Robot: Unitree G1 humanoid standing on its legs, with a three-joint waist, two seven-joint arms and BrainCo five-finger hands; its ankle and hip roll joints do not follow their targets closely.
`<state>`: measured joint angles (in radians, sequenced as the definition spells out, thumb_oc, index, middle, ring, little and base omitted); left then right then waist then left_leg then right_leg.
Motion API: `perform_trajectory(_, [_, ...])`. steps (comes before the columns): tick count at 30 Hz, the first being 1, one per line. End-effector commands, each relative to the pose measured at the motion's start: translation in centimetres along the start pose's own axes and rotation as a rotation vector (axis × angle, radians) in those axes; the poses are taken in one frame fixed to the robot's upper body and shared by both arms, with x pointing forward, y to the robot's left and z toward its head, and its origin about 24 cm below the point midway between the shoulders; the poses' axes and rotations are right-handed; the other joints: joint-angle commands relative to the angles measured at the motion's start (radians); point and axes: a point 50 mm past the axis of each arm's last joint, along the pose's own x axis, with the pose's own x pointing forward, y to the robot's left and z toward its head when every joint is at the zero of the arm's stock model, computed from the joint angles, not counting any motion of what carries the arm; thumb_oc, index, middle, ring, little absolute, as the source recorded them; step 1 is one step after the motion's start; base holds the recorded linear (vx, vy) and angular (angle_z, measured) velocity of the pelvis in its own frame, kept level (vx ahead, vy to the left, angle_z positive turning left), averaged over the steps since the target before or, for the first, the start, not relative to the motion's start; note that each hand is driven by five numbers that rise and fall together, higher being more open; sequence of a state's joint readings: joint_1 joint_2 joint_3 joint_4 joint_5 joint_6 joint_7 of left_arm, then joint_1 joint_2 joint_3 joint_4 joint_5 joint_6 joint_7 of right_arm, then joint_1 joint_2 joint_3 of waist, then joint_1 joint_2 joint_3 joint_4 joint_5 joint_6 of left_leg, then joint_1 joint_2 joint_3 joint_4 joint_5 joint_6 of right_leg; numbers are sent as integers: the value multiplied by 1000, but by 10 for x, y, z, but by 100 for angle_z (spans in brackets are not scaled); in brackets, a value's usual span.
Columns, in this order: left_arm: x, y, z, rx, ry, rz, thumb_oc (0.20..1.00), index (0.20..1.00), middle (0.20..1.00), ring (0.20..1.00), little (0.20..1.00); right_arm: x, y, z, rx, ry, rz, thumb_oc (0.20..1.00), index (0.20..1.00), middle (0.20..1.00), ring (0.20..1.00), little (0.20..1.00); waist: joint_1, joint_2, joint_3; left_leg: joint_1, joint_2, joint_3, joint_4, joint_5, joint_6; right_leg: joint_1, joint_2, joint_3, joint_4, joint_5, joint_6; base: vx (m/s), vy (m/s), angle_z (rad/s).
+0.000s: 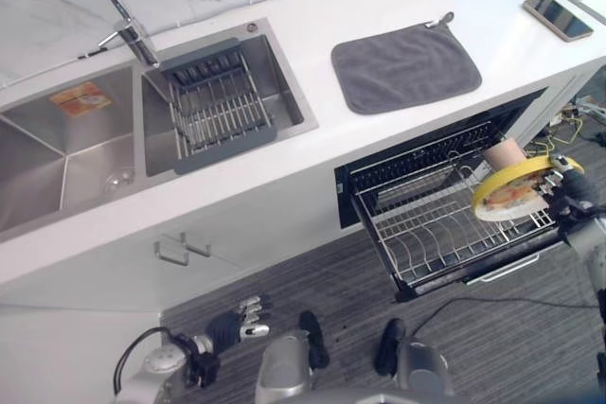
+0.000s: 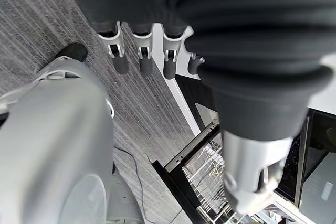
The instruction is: Place the dishes in the dishwasher.
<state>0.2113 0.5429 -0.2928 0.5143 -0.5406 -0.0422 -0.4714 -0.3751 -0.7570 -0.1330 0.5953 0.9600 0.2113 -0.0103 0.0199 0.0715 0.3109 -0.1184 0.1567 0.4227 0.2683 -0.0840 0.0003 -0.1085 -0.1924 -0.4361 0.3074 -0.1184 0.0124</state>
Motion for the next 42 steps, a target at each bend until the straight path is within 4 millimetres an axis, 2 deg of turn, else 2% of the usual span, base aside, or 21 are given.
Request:
perform_trajectory(1, [-6,-3,12,122,-55,-17,1000,1000,1000,1000,1000,3,9,45,-38,-133,45,200,200,200,200,200,29,-14,-15,28,59,-16,49,-28,-75,48,-62,-8,82,-100,50,38,-2,1])
perform_trajectory(8, [-5,2,-2,92,-37,64,1000,1000,1000,1000,1000,6,17,43,-99,-113,73,200,200,200,200,200,36,-7,8,6,68,-22,97,-30,-76,27,-83,-18,148,-133,35,10,9,5])
perform_trajectory(14, [-3,3,7,97,-81,76,1000,1000,1000,1000,1000,9,18,39,-148,-73,71,200,200,200,200,200,40,-1,33,-25,79,-25,150,-35,-76,-9,-101,-20,211,-154,24,-21,14,7])
perform_trajectory(23, [0,2,19,114,-120,82,1000,1000,1000,1000,1000,14,23,31,-214,-21,69,200,200,200,200,200,48,5,69,-55,84,-28,180,-32,-74,-49,-122,-19,249,-151,29,-30,24,2])
perform_trajectory(37, [4,3,40,142,-189,80,1000,1000,1000,1000,1000,24,16,22,-281,51,-36,200,200,200,200,200,74,21,113,-101,87,-35,207,-29,-71,-88,-151,-22,277,-141,40,-29,10,2])
perform_trajectory(42, [5,3,46,154,-203,78,1000,1000,1000,1000,1000,28,8,18,-306,101,-96,200,200,200,200,200,89,32,125,-118,88,-40,224,-25,-71,-99,-159,-27,294,-148,37,-15,2,1])
